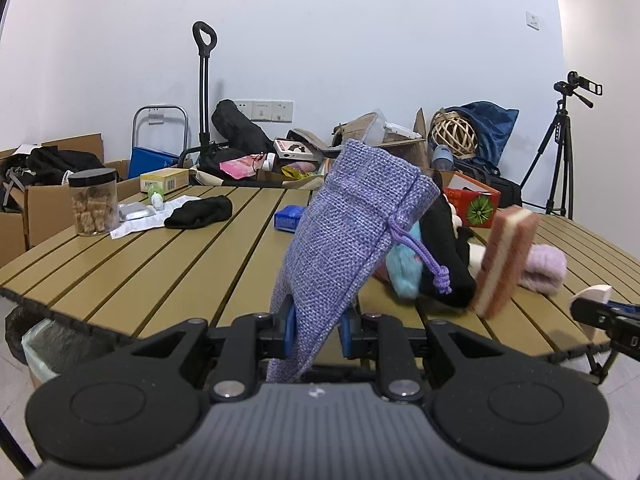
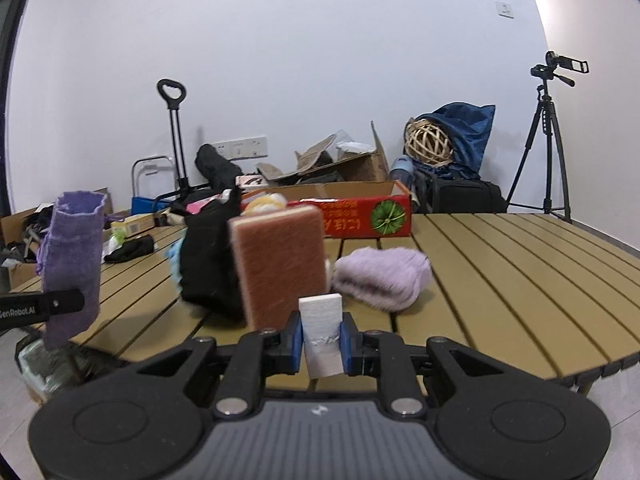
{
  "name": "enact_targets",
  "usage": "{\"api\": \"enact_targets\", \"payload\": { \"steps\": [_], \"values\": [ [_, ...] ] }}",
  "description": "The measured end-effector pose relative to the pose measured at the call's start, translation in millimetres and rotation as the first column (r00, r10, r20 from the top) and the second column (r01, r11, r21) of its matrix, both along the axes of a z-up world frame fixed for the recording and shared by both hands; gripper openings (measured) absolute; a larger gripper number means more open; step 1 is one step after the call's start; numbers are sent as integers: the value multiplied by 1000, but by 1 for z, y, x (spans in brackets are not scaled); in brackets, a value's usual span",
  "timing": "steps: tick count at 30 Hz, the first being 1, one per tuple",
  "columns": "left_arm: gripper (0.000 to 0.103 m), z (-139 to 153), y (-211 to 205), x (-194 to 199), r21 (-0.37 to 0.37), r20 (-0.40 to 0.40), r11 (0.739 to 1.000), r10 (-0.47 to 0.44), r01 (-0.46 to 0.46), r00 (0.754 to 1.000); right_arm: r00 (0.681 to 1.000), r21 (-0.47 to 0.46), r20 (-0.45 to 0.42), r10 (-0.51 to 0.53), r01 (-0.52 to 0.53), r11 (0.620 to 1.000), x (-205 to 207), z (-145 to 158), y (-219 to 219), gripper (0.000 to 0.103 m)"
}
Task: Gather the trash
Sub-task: 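Carry the pouch and foam piece down over the black trash bin with both grippers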
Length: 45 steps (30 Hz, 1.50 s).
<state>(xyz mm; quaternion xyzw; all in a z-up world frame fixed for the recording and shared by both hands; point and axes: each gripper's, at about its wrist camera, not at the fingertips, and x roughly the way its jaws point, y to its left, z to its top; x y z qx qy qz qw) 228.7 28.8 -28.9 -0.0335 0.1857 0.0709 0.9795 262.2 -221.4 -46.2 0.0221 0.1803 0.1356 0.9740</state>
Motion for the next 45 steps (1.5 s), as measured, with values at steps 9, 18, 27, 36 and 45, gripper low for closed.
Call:
{"api": "enact_targets", "payload": {
  "steps": [9,18,27,36,45],
  "values": [
    [21,-11,-2,-32,27,-47,999,-17,18,999,998,-28,-49,50,-51,998,-27,-14,10,18],
    [15,-32,-10,-58,34,-114,997,-63,67,991,986,-62,-135,96,-106,992,-54,-34,18,18],
    [15,-51,-12,-81,47,-186,993,-95,105,978,971,-93,-203,123,-144,985,-76,-48,21,18],
    [15,-78,-6,-97,12,-309,995,-88,96,947,937,-141,-318,145,-198,970,-95,-72,30,18],
    [15,-105,-10,-107,8,-424,994,-94,107,901,906,-157,-397,146,-224,962,-99,-90,34,18]
  ]
}}
